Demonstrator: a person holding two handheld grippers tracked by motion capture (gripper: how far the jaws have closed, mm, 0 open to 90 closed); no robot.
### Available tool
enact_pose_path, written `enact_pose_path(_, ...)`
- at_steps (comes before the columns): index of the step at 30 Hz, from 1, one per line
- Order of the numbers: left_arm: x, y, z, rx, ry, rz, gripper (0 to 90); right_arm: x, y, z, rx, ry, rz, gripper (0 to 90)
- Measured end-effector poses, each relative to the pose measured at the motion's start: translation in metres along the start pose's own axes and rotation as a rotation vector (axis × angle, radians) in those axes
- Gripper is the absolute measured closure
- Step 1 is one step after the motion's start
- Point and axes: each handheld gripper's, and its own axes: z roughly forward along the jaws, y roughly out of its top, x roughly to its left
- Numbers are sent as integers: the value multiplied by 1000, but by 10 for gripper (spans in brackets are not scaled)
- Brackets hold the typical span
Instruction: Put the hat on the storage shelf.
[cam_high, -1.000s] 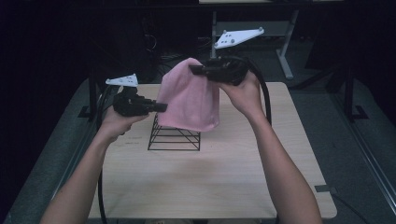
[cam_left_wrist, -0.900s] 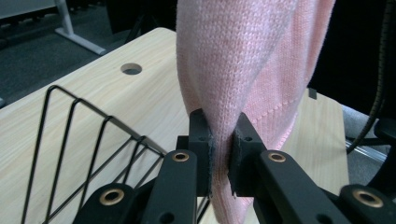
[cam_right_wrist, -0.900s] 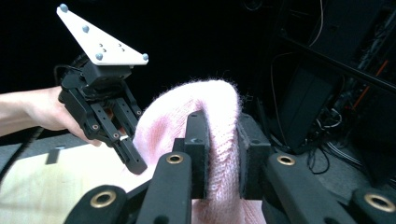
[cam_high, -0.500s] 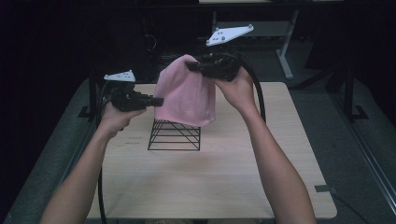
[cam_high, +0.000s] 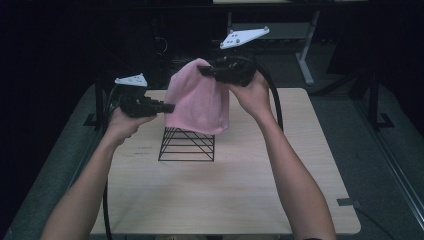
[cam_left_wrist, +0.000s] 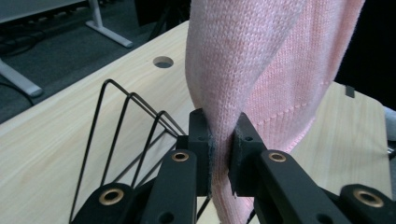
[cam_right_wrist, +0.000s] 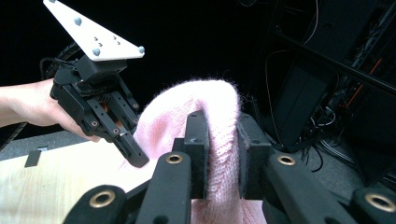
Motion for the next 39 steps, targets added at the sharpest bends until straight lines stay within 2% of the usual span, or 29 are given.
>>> enact_pose_path(8,-1,-2,-4,22,-7,13,803,6,-2,3,-9,31,8,765)
enact_pose_path(11,-1,-4,-5,15,-6,9,801,9,-1,3,-10,30,3,765)
enact_pose_path(17,1,-13,-8,24,-10,0,801,15,0,6,12,46,-3,765)
enact_pose_path(21,3,-17,-9,32,-4,-9,800,21,0,9,21,59,-16,765)
enact_pose_path(29,4,-24,-12,41,11,3,800,28,0,16,30,82,-20,764)
enact_pose_path(34,5,-33,-13,53,15,-9,801,30,-4,22,46,93,-20,763)
enact_pose_path(37,5,-34,-13,71,35,6,800,32,-6,27,56,105,-18,762)
enact_pose_path(39,5,-36,-14,70,33,7,801,33,-7,29,55,108,-17,762)
